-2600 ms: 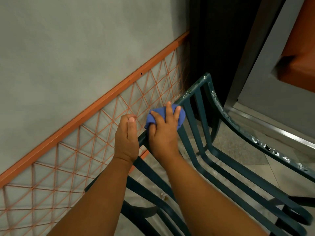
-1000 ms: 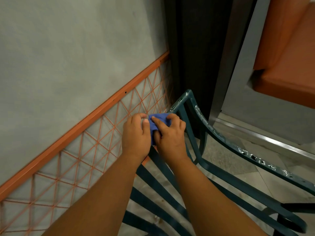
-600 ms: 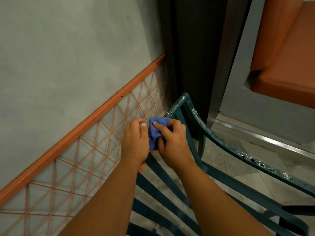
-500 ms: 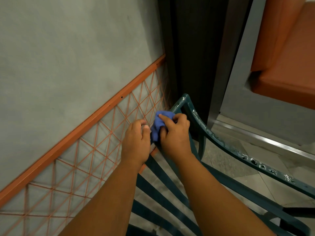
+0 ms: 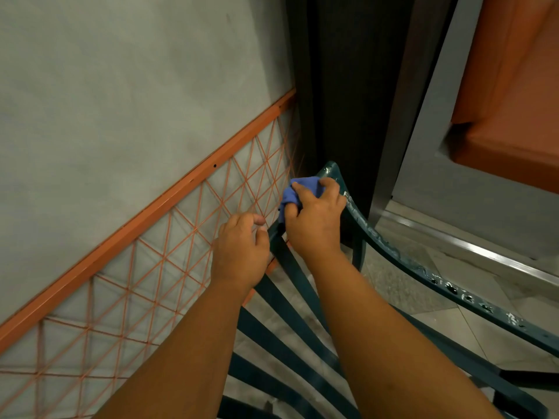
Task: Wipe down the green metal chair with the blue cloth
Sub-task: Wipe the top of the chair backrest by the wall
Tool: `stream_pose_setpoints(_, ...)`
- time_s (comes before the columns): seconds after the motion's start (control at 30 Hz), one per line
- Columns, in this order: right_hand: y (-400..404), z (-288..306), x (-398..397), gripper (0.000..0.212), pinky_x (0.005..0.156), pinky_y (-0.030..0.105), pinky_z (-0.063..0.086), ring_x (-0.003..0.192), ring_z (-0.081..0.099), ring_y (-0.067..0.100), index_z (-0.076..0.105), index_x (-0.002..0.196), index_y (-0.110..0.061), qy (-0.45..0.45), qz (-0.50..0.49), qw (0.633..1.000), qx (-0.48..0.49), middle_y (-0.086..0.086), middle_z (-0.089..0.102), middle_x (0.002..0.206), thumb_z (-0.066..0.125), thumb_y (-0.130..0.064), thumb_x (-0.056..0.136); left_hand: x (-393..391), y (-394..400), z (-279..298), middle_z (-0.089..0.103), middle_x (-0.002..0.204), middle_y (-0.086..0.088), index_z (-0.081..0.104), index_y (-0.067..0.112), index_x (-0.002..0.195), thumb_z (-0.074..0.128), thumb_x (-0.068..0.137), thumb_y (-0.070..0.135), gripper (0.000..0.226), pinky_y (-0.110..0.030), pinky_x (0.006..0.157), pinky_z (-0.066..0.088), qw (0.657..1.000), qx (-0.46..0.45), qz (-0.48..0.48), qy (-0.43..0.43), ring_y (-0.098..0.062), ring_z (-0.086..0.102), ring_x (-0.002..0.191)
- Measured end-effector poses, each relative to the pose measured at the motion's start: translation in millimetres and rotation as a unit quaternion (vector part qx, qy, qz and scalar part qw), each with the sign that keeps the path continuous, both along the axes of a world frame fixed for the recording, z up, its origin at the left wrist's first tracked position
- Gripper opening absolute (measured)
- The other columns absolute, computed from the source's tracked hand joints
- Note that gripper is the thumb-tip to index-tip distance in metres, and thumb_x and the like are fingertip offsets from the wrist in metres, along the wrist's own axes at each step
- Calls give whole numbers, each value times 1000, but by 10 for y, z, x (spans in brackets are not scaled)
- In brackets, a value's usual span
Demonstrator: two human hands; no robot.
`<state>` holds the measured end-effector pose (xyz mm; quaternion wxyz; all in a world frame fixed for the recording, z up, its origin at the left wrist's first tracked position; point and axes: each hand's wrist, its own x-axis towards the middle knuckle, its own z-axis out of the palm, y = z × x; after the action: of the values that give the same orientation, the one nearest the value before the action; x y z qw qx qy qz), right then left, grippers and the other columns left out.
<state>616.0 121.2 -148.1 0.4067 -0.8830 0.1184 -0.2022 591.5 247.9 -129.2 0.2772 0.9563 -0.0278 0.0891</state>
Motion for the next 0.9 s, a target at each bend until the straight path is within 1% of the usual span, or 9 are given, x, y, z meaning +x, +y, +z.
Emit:
stream_pose_setpoints(0.1,80,-54,-132,41,97,37,38,123,28,30,59,128,-20,-40,40,998,-31,10,30,144,58,-32,88,-1,0,4,54,101,6,63,20,94,49,92,23,14,-38,85,45,1000,14,4,-1,-16,50,98)
stream_pose_setpoints(0.2,-60,-133,-205,37,91,38,43,118,35,29,64,122,-20,-71,90,993,-40,12,38,136,63,-28,87,6,1,-8,54,99,5,65,19,87,53,91,22,13,-35,83,44,1000,10,10,-17,-16,50,96)
stream_pose_setpoints(0.33,-136,-39,8,36,100,38,39,124,29,26,60,128,-21,-21,30,999,-11,9,29,144,56,-29,93,2,-3,-15,57,102,3,68,17,86,56,90,22,14,-25,80,35,999,13,16,-33,-9,43,96)
stream_pose_setpoints(0.4,-25,15,-11,38,99,35,37,124,26,27,58,129,-19,-8,23,1000,-14,7,26,146,54,-31,93,0,5,-22,57,103,3,68,18,86,56,90,22,14,-26,79,37,999,17,15,-38,-12,45,98)
stream_pose_setpoints(0.5,40,-66,-184,34,90,31,36,118,31,30,64,121,-16,-55,68,995,-37,10,37,138,61,-27,88,2,15,-26,57,104,2,68,17,85,57,90,23,13,-29,80,40,999,23,13,-38,-15,46,100)
stream_pose_setpoints(0.6,-101,-124,-228,32,89,29,35,116,35,30,66,119,-19,-69,116,989,-55,11,42,132,62,-25,88,1,11,-25,58,104,2,68,17,86,57,90,24,14,-28,80,39,999,25,14,-41,-15,46,100)
stream_pose_setpoints(0.77,-43,-1,-36,32,95,37,40,120,28,30,63,121,-20,10,61,996,-61,9,32,141,52,-31,94,-11,9,-20,59,106,1,69,17,87,57,90,24,15,-32,84,41,999,27,15,-40,-16,47,103)
stream_pose_setpoints(0.8,-7,1,-60,31,94,39,40,118,29,31,64,119,-19,5,67,994,-86,9,35,140,52,-32,93,-10,11,-23,59,107,2,69,18,87,57,90,24,14,-33,85,42,999,25,14,-38,-17,47,103)
stream_pose_setpoints(0.9,-43,-94,-187,28,91,40,40,115,32,29,67,111,-22,-68,126,977,-157,6,49,127,55,-35,89,1,21,-27,58,109,3,67,19,85,56,90,24,14,-37,87,44,999,22,14,-29,-16,47,104)
